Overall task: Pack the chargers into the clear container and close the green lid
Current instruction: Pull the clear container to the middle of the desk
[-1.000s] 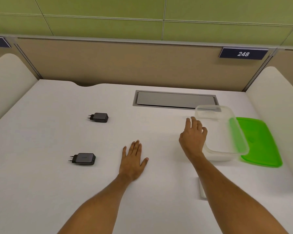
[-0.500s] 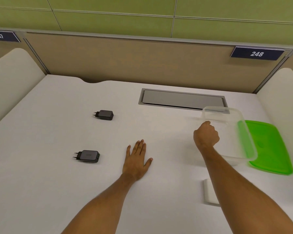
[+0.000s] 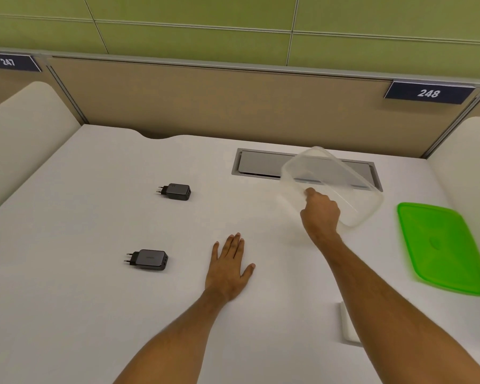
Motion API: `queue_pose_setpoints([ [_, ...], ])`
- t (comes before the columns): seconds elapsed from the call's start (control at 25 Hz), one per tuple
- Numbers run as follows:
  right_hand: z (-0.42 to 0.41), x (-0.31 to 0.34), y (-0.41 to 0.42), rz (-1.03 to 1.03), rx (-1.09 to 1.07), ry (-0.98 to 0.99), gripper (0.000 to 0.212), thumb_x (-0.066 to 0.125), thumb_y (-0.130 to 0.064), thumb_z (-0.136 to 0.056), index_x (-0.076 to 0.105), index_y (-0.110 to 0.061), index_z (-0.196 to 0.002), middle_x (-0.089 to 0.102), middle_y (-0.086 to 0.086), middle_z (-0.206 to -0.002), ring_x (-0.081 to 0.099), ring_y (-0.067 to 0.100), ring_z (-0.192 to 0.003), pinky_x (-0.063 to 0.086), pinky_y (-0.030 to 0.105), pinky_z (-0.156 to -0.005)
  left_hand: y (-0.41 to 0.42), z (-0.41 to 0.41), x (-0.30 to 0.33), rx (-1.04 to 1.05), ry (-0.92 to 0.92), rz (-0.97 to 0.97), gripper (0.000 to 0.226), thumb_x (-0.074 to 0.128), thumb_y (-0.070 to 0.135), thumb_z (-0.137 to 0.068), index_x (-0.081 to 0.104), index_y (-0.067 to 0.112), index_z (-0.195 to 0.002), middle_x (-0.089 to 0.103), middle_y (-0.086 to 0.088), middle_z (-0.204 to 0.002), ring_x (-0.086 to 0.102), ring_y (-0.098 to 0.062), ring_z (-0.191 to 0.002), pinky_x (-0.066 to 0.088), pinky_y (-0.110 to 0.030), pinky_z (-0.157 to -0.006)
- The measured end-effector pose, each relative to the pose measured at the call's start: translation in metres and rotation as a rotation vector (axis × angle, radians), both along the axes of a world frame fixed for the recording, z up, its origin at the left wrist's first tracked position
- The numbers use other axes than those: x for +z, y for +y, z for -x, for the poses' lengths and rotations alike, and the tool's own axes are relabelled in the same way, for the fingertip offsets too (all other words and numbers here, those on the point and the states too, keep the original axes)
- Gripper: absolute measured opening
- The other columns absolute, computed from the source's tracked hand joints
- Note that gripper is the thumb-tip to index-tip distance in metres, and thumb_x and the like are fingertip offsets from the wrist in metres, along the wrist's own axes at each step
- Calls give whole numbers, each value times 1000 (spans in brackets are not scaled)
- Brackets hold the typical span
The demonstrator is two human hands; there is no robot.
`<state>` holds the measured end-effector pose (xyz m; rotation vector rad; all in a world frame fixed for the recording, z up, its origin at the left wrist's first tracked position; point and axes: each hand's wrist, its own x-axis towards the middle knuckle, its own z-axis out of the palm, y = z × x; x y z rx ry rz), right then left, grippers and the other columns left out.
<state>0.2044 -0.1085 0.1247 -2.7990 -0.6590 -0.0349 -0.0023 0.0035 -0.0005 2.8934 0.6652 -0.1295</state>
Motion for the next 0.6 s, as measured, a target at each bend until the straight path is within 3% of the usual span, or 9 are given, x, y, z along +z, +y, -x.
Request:
queue_pose_setpoints([
  [0.28,9,-6,8,100,316,-22,56,50,11,-73,59,-16,-122,72,2,-109,67,31,-89,51,33,-69,1,-1,0,3,-2,6,75,6,59,-90,-4,16,-150,-9,1,-160,-13,-12,-145,-5,-44,-118],
  [0.6,15,-21,-7,82,380,-39,55,54,11,-73,63,-19,-119,73,-3,-112,69,25,-94,51,30,-69,1,-1,-2,5,-11,10,75,8,58,-91,-2,16,-151,-7,0,-160,-12,-12,-145,-6,-44,-118],
])
